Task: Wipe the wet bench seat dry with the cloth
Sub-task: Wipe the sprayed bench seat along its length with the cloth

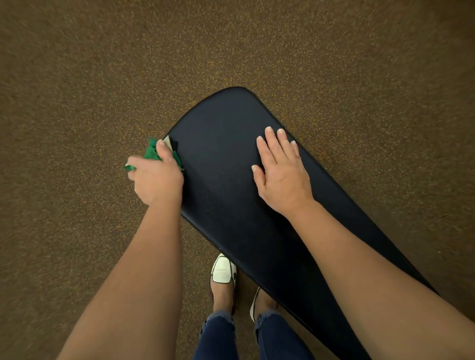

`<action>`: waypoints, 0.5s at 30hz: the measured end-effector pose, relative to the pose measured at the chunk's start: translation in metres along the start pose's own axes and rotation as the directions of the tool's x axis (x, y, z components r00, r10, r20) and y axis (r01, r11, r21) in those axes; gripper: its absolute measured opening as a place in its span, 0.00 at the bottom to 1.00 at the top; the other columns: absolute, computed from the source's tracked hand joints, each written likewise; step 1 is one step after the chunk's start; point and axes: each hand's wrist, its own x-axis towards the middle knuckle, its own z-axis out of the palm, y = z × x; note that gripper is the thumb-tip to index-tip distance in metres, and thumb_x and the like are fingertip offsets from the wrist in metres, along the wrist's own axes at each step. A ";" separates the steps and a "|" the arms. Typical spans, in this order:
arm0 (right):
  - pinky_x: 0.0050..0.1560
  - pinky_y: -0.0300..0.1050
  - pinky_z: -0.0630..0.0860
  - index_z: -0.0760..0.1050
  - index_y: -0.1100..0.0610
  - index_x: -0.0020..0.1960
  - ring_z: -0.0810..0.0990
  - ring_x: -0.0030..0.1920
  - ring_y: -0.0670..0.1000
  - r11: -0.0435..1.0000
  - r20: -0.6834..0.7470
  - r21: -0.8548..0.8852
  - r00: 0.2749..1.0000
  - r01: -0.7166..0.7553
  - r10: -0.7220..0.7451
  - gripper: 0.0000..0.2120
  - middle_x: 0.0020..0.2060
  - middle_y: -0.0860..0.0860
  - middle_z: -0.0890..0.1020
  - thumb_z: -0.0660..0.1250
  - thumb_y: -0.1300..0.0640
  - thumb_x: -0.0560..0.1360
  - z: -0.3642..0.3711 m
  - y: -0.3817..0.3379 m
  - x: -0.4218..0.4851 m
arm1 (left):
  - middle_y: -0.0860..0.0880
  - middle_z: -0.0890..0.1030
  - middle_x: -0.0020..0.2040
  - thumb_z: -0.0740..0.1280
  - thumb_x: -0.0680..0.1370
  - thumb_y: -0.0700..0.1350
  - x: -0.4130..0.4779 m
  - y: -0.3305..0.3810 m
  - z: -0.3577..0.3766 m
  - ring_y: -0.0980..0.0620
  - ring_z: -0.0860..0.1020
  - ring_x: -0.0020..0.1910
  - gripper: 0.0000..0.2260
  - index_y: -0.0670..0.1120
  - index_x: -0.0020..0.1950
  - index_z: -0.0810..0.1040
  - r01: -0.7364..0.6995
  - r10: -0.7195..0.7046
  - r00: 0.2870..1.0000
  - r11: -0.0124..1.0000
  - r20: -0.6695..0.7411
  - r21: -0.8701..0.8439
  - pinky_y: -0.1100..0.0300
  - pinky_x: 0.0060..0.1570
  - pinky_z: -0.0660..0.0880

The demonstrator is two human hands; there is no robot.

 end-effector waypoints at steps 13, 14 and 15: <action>0.75 0.52 0.41 0.51 0.59 0.78 0.45 0.78 0.56 1.000 0.033 -0.010 0.999 0.002 -0.001 0.28 0.78 0.56 0.51 0.52 0.50 0.82 -0.003 -0.001 -0.001 | 0.37 0.75 0.60 0.57 0.80 0.57 -0.066 -0.039 0.016 0.35 0.75 0.55 0.25 0.41 0.68 0.60 0.100 -0.109 0.994 0.962 -0.022 -0.256 0.50 0.50 0.68; 0.75 0.52 0.41 0.52 0.59 0.78 0.45 0.78 0.56 1.000 0.028 -0.008 1.000 -0.001 0.001 0.28 0.78 0.56 0.51 0.53 0.50 0.82 -0.003 -0.001 -0.001 | 0.38 0.75 0.59 0.58 0.80 0.57 -0.075 -0.044 0.020 0.36 0.75 0.54 0.24 0.41 0.67 0.61 0.097 -0.106 0.994 0.956 -0.019 -0.276 0.50 0.48 0.68; 0.75 0.53 0.42 0.53 0.60 0.78 0.46 0.78 0.57 1.000 0.026 -0.007 1.000 -0.004 0.005 0.27 0.78 0.56 0.52 0.54 0.51 0.82 -0.003 -0.002 -0.001 | 0.38 0.75 0.58 0.58 0.80 0.56 -0.085 -0.048 0.022 0.36 0.76 0.53 0.23 0.41 0.67 0.61 0.099 -0.106 0.994 0.952 -0.011 -0.290 0.50 0.47 0.67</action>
